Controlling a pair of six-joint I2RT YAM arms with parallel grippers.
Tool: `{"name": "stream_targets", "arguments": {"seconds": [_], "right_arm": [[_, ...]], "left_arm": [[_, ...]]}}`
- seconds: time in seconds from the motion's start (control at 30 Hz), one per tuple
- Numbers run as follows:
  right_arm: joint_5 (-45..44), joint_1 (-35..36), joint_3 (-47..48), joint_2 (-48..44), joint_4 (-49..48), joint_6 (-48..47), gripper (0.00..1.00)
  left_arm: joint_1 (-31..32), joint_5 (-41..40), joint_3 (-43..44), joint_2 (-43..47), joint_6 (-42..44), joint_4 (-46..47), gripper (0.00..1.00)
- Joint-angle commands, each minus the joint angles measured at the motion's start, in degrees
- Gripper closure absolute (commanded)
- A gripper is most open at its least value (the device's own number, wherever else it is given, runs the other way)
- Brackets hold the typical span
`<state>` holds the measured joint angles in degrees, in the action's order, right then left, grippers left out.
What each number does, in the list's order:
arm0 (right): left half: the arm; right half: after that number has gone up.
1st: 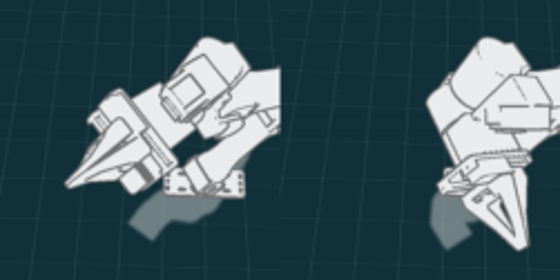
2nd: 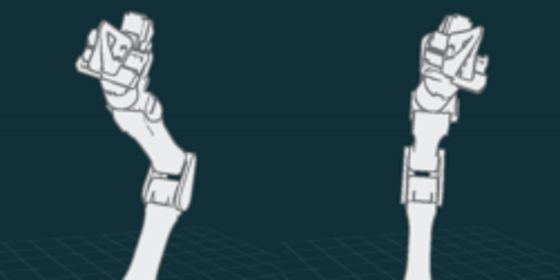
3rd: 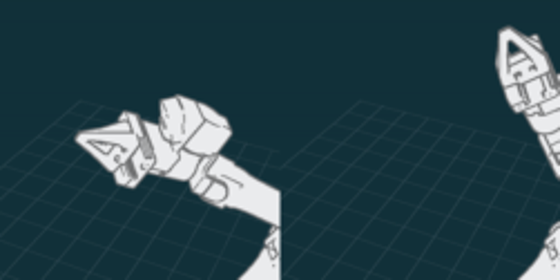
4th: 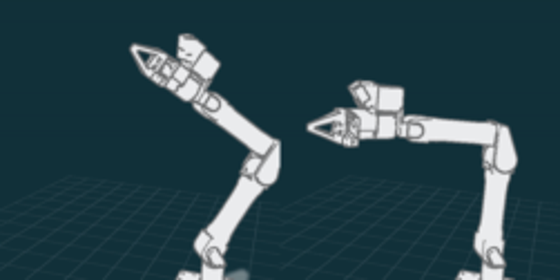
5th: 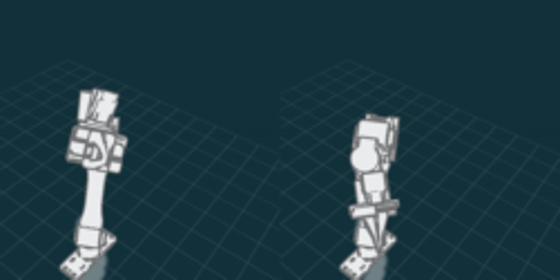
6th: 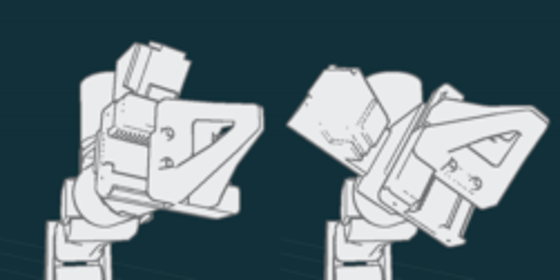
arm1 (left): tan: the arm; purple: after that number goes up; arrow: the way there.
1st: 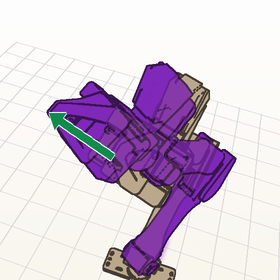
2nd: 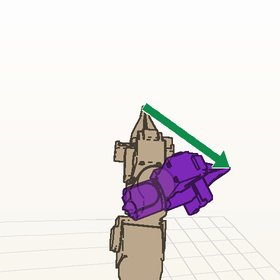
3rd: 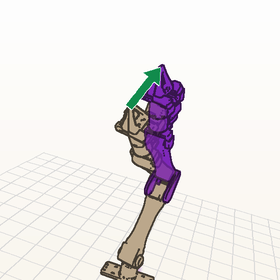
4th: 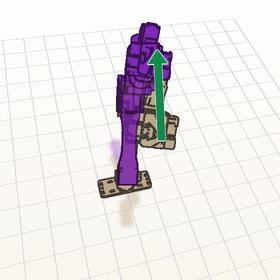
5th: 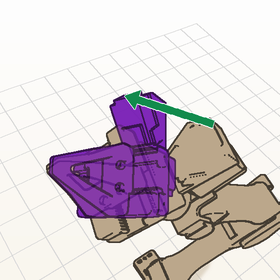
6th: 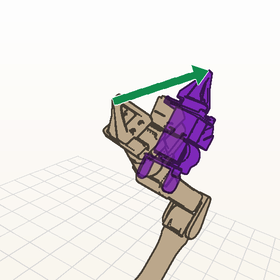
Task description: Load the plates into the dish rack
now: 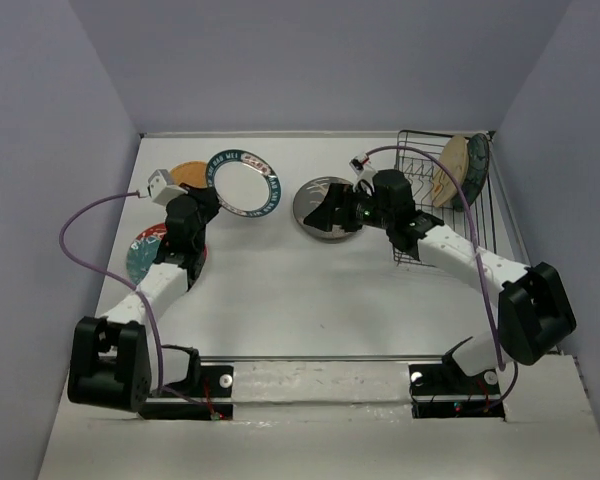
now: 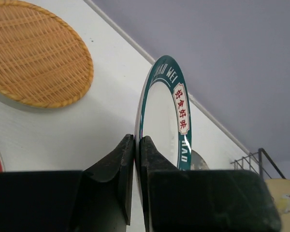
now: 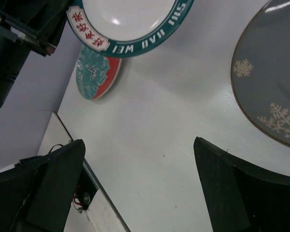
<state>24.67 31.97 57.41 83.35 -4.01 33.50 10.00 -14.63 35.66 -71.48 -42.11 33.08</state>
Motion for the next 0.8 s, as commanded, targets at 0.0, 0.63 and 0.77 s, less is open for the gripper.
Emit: {"name": "stream_targets", "arguments": {"seconds": [0.0, 0.63, 0.77], "right_arm": [[1.9, 0.5, 5.8, 2.1, -5.2, 1.9, 0.00], [-7.9, -0.7, 10.1, 5.8, 5.9, -8.0, 0.01], [0.2, -0.7, 6.9, 4.3, -0.7, -6.5, 0.48]], "left_arm": [[0.0, 10.0, -3.2, 9.5, -5.3, 6.0, 0.94], [0.4, 41.9, -5.6, 25.8, -1.5, -5.6, 0.95], [0.4, 42.7, -3.8, 25.2, 2.0, -9.3, 0.94]]}}
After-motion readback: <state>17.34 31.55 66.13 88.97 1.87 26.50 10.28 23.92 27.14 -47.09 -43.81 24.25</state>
